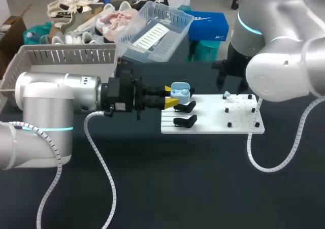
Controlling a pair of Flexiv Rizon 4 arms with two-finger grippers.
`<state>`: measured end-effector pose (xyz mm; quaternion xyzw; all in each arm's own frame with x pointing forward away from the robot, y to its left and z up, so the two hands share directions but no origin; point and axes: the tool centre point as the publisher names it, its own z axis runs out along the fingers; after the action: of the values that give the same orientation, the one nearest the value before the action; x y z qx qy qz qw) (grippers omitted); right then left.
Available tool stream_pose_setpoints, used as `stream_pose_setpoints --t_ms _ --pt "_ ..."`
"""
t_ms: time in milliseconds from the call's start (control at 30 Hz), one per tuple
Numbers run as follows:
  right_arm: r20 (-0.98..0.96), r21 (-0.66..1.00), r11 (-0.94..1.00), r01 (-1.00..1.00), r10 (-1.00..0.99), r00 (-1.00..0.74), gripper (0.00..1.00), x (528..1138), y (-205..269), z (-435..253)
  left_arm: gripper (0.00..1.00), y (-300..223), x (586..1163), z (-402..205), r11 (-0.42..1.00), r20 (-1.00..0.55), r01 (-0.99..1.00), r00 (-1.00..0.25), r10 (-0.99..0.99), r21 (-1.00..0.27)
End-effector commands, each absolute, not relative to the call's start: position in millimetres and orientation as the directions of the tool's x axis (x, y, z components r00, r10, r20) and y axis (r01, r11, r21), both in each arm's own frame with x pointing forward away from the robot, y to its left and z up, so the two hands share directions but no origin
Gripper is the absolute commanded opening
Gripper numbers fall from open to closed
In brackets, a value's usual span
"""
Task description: Pick up each earbud case from the left stands, insert the matching earbuds, close the lid, and place the case in the box.
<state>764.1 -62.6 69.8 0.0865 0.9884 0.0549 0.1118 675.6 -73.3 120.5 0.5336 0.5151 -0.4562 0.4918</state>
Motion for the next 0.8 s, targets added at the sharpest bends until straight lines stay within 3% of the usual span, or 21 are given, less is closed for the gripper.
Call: stream_pose_setpoints --t_ms 33,467,800 --pt "-0.184 0.122 0.979 0.164 0.185 -0.965 0.53 778.6 -62.2 59.0 0.0 -73.6 674.6 120.4 0.019 -0.993 0.998 0.054 0.101 0.056" --pt "-0.175 0.124 0.975 0.186 0.206 -0.963 0.45 786.0 -67.6 45.3 0.0 -73.6 674.6 120.4 0.019 -0.993 0.998 0.054 0.101 0.056" --pt "-0.165 0.119 0.974 0.195 0.213 -0.963 0.45 787.2 -68.6 34.5 0.0 -73.6 674.6 120.4 0.019 -0.993 0.998 0.054 0.101 0.056"
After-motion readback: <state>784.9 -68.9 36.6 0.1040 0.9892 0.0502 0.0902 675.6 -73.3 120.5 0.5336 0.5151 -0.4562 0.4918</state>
